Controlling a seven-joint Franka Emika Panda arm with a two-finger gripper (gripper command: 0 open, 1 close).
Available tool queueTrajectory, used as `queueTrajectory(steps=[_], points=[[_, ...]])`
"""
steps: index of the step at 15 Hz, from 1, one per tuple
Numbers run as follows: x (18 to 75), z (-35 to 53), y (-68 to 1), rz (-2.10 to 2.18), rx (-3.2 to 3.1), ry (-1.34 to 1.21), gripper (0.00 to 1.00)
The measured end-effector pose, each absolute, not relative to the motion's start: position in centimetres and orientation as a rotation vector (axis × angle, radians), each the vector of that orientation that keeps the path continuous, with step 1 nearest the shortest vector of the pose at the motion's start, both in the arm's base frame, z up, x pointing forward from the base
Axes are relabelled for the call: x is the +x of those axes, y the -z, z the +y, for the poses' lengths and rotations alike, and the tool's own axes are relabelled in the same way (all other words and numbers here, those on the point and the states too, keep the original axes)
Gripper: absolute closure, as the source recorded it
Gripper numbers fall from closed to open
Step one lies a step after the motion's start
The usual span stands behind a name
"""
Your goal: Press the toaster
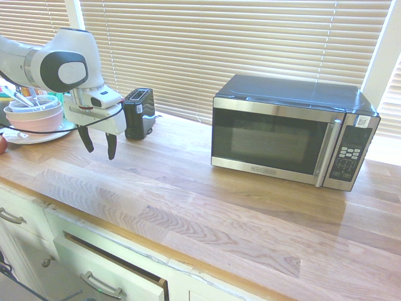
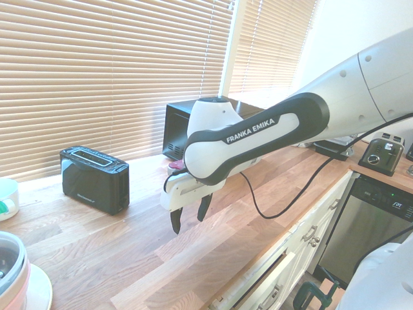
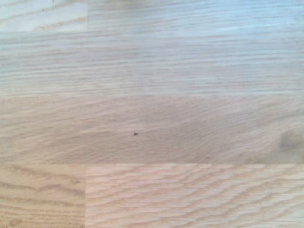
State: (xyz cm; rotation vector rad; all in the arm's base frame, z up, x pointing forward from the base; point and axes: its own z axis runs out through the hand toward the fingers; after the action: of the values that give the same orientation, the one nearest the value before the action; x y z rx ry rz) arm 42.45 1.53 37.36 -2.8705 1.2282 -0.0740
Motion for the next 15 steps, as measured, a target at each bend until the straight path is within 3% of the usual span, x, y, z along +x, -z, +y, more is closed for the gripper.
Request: queueTrajectory(steps=[15], points=[[46.5, 7.5, -41.0, 1.038, -2.846, 0.444, 0.0]])
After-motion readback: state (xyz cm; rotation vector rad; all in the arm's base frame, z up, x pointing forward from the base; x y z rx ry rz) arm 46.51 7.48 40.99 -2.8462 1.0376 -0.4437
